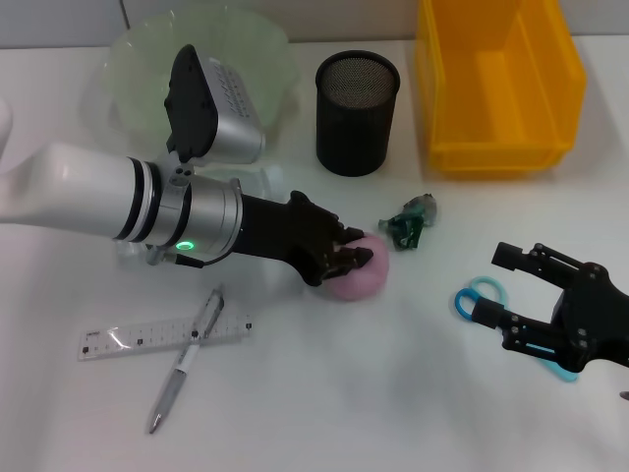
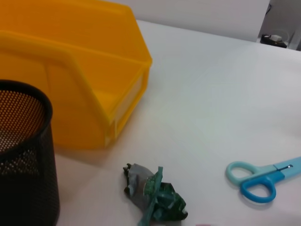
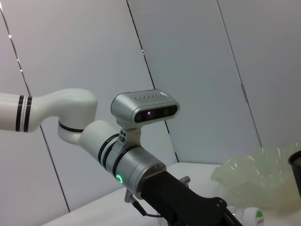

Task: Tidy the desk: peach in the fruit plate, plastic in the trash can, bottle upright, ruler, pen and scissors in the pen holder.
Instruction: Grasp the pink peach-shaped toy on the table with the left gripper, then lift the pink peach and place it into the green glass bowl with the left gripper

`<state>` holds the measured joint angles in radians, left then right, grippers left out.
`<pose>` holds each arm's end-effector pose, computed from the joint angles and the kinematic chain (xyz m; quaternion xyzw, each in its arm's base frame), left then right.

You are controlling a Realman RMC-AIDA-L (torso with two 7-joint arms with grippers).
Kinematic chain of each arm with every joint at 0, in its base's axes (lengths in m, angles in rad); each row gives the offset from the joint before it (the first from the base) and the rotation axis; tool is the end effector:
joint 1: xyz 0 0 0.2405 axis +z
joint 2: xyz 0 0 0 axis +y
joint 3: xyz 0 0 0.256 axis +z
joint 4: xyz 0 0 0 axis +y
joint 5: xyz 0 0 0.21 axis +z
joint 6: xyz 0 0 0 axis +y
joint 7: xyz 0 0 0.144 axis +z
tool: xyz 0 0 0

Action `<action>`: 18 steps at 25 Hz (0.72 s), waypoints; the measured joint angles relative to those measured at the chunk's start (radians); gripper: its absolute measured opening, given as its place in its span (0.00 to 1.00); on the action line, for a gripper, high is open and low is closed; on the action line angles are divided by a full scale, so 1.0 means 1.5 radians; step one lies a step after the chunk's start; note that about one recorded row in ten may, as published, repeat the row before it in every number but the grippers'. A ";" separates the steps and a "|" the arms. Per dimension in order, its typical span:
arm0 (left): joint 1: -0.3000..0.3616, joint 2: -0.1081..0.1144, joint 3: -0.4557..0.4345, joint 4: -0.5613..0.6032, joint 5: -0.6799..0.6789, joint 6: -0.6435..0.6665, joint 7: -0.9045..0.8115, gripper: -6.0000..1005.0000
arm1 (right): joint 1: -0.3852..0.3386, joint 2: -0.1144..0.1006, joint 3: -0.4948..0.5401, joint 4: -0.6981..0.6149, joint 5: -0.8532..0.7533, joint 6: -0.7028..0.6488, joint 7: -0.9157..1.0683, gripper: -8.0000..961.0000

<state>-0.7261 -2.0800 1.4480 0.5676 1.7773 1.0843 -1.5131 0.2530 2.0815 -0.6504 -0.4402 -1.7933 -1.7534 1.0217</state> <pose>-0.1957 0.3628 -0.0995 -0.9867 -0.1261 -0.0717 0.0736 0.3121 0.2255 -0.0106 -0.8843 0.2210 0.3749 0.1693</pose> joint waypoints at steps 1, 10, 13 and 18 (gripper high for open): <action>0.002 0.000 0.003 0.001 -0.001 -0.002 0.000 0.35 | 0.000 0.000 0.000 0.000 0.000 0.000 0.000 0.85; 0.023 0.001 0.003 0.024 -0.029 -0.004 -0.003 0.09 | 0.000 0.000 0.000 0.000 -0.001 0.000 0.000 0.85; 0.038 0.003 0.001 0.041 -0.046 0.000 -0.003 0.07 | 0.000 0.000 0.000 0.000 -0.001 0.000 0.000 0.85; 0.064 0.005 -0.006 0.076 -0.053 0.001 -0.013 0.06 | -0.001 0.000 0.000 0.000 -0.001 -0.002 0.000 0.85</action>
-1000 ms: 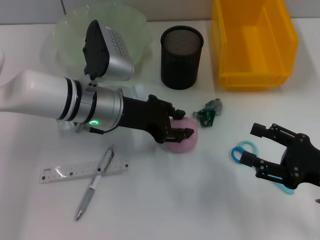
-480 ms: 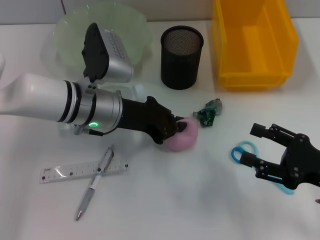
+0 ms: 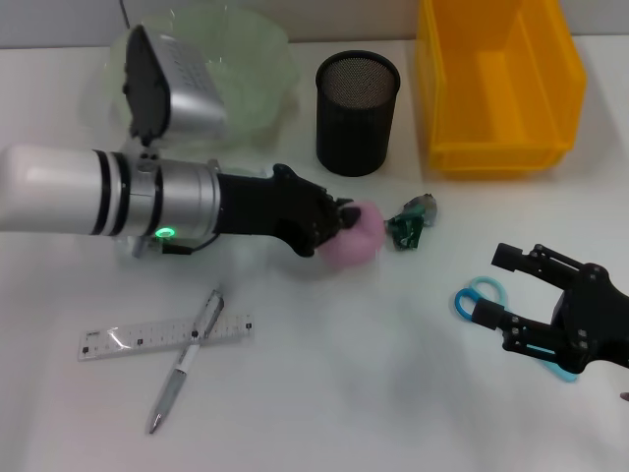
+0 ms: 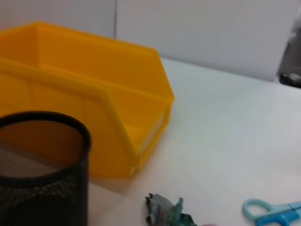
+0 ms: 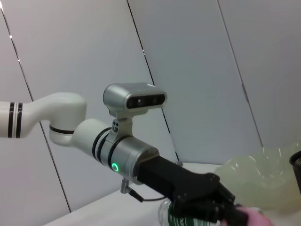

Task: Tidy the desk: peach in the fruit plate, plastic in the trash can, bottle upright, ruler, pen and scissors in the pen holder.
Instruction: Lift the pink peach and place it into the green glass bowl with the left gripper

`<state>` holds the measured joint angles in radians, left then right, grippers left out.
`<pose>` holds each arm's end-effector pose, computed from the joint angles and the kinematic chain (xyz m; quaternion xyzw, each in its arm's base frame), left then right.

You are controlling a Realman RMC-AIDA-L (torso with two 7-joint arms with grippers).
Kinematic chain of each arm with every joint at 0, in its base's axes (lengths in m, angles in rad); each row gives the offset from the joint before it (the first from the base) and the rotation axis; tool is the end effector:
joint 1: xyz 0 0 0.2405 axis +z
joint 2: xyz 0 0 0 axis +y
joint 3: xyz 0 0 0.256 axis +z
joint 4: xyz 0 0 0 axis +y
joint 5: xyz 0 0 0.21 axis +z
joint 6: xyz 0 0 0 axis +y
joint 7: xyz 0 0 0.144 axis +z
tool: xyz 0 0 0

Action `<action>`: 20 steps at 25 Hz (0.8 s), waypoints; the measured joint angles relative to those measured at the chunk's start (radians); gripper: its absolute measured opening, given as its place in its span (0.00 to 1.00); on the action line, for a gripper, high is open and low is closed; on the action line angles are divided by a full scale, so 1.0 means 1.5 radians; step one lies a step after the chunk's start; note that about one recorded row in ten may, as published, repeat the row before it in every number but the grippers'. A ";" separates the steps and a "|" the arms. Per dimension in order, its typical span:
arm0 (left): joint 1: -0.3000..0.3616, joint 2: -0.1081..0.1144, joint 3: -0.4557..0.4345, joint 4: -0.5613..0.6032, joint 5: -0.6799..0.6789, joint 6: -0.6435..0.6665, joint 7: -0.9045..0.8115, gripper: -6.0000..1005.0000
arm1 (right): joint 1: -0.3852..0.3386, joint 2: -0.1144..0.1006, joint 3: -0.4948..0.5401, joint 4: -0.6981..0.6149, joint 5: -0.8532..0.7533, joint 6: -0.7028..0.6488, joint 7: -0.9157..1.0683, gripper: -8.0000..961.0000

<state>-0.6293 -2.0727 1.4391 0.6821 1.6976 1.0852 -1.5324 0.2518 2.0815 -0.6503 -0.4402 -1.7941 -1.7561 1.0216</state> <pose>-0.1963 0.3624 -0.0822 -0.9752 -0.1496 -0.1238 0.1062 0.3121 0.2249 -0.0106 -0.8842 0.2210 0.3754 0.1685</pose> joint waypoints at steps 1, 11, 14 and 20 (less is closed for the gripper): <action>0.017 0.001 -0.009 0.025 -0.003 0.002 -0.006 0.06 | 0.000 0.000 0.000 0.000 0.000 -0.001 0.000 0.85; 0.075 0.002 -0.130 0.076 -0.056 0.061 0.020 0.07 | 0.001 -0.001 0.000 0.000 0.001 -0.004 -0.004 0.85; 0.087 0.002 -0.156 0.087 -0.084 0.059 0.042 0.08 | 0.002 0.000 0.000 0.000 0.001 -0.004 -0.005 0.85; 0.081 0.001 -0.218 0.077 -0.128 0.005 0.097 0.08 | 0.008 0.001 0.000 0.000 0.002 -0.005 -0.008 0.85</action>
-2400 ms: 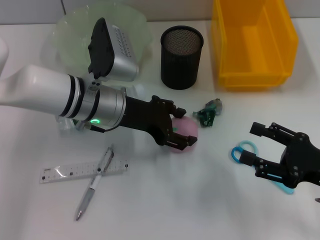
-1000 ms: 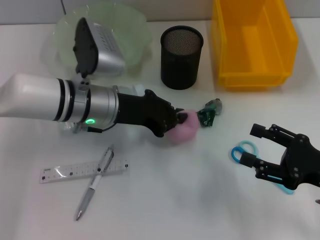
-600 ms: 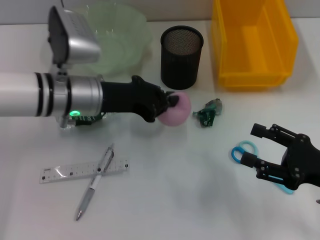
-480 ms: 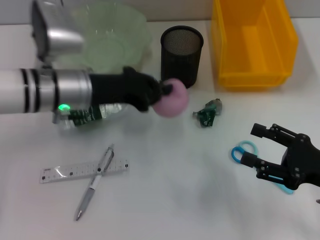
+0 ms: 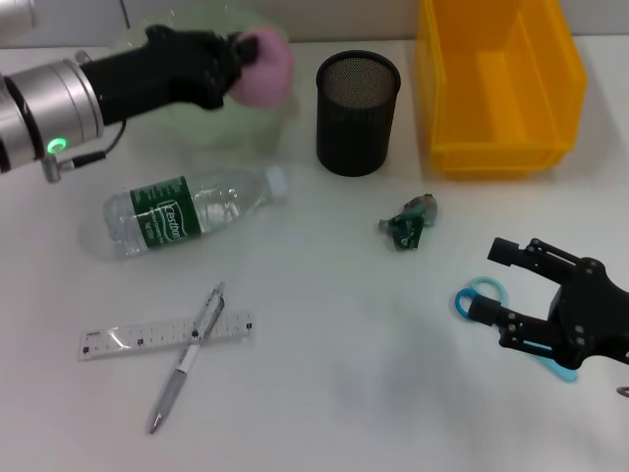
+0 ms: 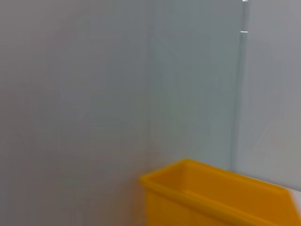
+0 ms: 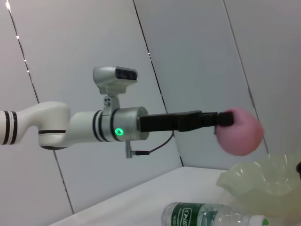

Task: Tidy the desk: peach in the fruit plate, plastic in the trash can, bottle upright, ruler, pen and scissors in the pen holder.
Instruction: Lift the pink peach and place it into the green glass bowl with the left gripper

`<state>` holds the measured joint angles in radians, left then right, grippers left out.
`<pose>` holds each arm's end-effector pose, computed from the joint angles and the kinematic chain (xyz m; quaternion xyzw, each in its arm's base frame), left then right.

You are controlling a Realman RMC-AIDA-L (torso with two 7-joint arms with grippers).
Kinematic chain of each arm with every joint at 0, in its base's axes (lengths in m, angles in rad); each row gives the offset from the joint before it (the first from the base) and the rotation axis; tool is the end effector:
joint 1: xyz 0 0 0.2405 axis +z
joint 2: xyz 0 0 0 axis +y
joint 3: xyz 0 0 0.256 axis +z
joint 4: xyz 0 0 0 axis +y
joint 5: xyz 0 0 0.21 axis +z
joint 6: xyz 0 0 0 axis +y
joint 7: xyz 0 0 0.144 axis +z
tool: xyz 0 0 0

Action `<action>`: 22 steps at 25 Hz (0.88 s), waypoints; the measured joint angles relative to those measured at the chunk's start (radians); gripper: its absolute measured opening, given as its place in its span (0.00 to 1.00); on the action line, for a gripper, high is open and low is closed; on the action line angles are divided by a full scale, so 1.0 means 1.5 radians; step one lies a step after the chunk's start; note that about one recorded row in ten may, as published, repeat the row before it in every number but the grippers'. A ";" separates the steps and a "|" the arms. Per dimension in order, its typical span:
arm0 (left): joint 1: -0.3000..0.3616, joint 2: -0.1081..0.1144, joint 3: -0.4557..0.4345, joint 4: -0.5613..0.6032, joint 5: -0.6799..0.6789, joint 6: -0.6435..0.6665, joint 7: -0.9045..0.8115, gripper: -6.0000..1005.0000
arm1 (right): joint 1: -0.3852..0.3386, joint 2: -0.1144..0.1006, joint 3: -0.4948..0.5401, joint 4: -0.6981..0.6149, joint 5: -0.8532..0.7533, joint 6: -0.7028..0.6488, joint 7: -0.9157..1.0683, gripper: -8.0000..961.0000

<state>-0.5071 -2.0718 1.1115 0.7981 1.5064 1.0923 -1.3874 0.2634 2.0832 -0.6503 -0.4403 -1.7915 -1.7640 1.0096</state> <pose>-0.2134 0.3920 0.0066 -0.9014 -0.1769 -0.2777 0.2813 0.3081 0.2280 -0.0106 -0.8858 0.2090 0.3794 0.1666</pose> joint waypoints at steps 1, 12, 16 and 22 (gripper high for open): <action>-0.003 0.000 0.001 -0.004 -0.006 -0.021 0.004 0.08 | 0.001 0.000 0.000 0.000 0.000 0.000 0.000 0.85; -0.058 -0.001 0.003 -0.096 -0.062 -0.142 0.088 0.10 | 0.010 0.001 0.000 0.015 0.001 -0.009 -0.002 0.85; -0.081 -0.003 0.002 -0.139 -0.074 -0.180 0.142 0.10 | 0.011 0.001 0.000 0.016 0.001 -0.009 -0.002 0.85; -0.092 -0.002 -0.001 -0.159 -0.096 -0.200 0.151 0.11 | 0.015 0.001 0.000 0.018 0.001 -0.005 -0.002 0.85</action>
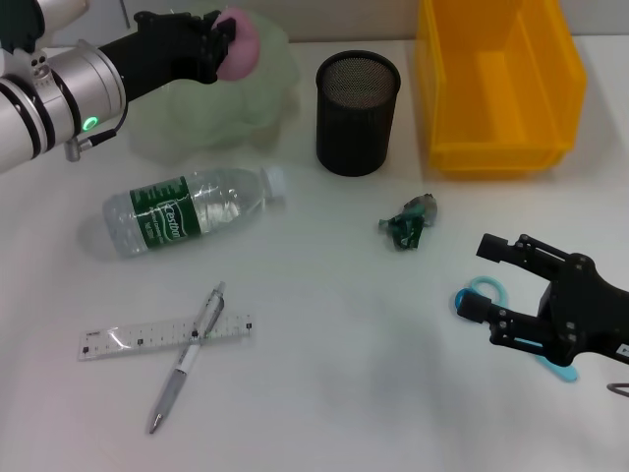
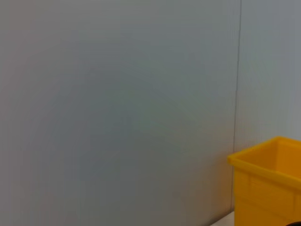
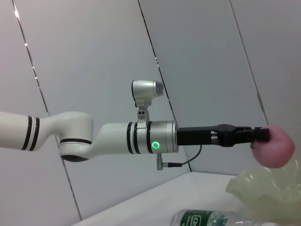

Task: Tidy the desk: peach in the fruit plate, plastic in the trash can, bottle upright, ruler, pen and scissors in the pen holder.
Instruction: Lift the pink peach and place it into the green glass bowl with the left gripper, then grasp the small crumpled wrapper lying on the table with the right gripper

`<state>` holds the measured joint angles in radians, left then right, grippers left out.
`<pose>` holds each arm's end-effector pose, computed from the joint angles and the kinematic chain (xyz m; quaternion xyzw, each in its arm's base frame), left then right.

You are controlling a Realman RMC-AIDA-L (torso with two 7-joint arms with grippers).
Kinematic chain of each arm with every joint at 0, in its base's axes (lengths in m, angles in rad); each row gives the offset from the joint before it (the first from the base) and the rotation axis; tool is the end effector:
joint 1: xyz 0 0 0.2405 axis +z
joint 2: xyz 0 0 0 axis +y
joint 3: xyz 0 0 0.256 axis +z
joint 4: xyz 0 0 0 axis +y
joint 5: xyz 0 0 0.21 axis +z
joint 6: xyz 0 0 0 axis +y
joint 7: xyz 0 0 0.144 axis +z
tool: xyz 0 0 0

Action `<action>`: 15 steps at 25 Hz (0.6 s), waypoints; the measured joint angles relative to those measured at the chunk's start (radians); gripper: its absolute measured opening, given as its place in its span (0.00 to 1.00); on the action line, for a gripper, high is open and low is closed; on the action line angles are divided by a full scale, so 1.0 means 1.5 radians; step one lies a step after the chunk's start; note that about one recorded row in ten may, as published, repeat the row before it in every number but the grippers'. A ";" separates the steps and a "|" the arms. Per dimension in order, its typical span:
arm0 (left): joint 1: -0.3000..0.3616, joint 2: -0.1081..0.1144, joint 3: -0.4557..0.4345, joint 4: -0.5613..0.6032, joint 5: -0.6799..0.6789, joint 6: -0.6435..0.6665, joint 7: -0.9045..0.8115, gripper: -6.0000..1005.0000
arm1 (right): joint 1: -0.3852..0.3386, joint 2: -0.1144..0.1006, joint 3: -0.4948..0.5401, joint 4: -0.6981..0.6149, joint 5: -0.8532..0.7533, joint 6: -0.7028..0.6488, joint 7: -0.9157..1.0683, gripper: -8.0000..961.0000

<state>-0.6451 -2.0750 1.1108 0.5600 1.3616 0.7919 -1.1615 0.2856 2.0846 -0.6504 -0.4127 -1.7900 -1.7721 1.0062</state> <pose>-0.2268 0.4320 -0.0125 -0.8727 -0.1986 -0.2293 0.3826 0.3018 0.2310 -0.0147 -0.8837 0.2067 0.3903 0.1553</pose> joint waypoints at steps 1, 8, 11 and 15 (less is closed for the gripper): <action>-0.001 0.000 -0.002 -0.001 0.000 -0.001 0.004 0.11 | 0.000 0.000 0.000 0.000 0.000 0.001 0.000 0.85; 0.000 -0.001 0.002 0.000 -0.019 -0.011 0.030 0.29 | 0.001 0.000 0.000 0.000 0.000 0.001 0.000 0.85; 0.003 -0.001 0.003 0.000 -0.041 -0.010 0.048 0.40 | 0.001 0.000 0.000 0.000 0.000 0.002 0.000 0.85; 0.005 -0.001 0.005 0.000 -0.044 -0.005 0.056 0.52 | 0.000 0.000 0.000 0.000 0.000 0.002 0.000 0.85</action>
<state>-0.6378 -2.0769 1.1180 0.5598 1.2959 0.7847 -1.0772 0.2854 2.0846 -0.6504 -0.4126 -1.7901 -1.7690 1.0062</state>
